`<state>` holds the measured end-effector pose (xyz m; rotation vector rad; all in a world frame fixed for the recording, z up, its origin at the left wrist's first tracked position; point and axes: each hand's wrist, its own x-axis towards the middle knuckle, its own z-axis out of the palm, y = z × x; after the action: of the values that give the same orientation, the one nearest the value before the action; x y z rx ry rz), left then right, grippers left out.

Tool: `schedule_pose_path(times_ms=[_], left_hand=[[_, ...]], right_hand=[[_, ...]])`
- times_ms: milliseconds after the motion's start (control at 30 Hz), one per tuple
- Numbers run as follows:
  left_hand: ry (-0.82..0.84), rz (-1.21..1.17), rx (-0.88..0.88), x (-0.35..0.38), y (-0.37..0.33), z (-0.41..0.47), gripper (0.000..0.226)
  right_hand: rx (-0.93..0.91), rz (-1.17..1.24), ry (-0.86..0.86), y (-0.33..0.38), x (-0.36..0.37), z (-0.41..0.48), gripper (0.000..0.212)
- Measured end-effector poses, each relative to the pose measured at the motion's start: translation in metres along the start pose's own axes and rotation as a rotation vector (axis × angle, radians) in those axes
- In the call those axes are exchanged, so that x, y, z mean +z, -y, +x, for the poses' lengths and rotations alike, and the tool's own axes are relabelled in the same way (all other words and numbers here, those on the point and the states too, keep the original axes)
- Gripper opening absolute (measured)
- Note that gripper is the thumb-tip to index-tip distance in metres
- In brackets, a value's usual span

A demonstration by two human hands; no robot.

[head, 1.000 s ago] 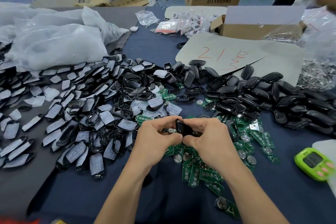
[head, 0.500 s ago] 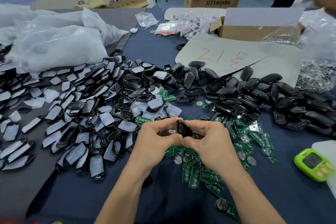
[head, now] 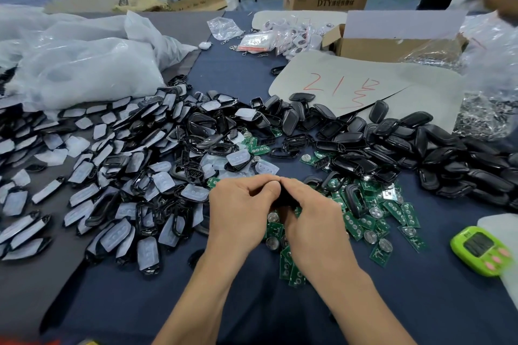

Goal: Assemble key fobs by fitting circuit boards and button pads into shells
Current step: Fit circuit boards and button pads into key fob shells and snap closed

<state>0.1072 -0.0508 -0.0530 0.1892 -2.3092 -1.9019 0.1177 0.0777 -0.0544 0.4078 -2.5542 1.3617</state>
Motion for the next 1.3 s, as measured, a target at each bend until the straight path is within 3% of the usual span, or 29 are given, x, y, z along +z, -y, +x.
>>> schedule_pose_path(times_ms=[100, 200, 300, 467, 533, 633, 767, 933, 1100, 1167, 1233, 1300], left_hand=[[-0.064, 0.005, 0.012, 0.007, -0.001, -0.001, 0.033], [-0.108, -0.154, -0.054, 0.012, 0.0, 0.0, 0.038], [-0.14, -0.223, -0.069, 0.008, 0.001, 0.002, 0.047], [-0.14, -0.236, -0.043, -0.004, 0.006, 0.001, 0.046], [-0.107, -0.179, -0.01, -0.005, 0.006, -0.001, 0.041], [-0.067, -0.091, -0.016, -0.003, 0.003, 0.0, 0.029], [-0.045, -0.005, 0.002, -0.006, 0.0, 0.005, 0.048], [0.088, 0.312, 0.175, -0.009, -0.004, 0.004, 0.027], [0.015, -0.247, -0.09, 0.005, -0.005, 0.004, 0.02], [0.035, -0.424, -0.176, 0.015, -0.007, -0.001, 0.017], [0.003, -0.578, -0.257, 0.022, -0.012, -0.007, 0.031], [-0.072, -0.611, -0.305, 0.028, -0.015, -0.009, 0.033]], right_hand=[[-0.034, -0.102, -0.116, 0.001, 0.002, -0.001, 0.049], [-0.085, -0.269, -0.176, 0.004, 0.003, 0.0, 0.053], [0.013, -0.094, -0.057, 0.007, -0.007, 0.008, 0.052], [0.351, 0.256, 0.192, -0.003, -0.032, 0.03, 0.026], [0.409, 0.26, 0.234, -0.006, -0.036, 0.033, 0.024], [0.399, 0.296, 0.157, -0.01, -0.034, 0.03, 0.027], [0.309, 0.264, 0.117, -0.008, -0.028, 0.021, 0.044], [0.305, 0.164, 0.265, -0.013, -0.035, 0.023, 0.033], [0.516, 0.849, 0.073, -0.006, -0.015, 0.016, 0.034], [0.559, 0.956, 0.006, -0.004, -0.003, 0.011, 0.034], [0.59, 1.003, -0.065, -0.003, 0.004, 0.007, 0.034], [0.591, 1.016, -0.108, -0.002, 0.009, 0.004, 0.03]])
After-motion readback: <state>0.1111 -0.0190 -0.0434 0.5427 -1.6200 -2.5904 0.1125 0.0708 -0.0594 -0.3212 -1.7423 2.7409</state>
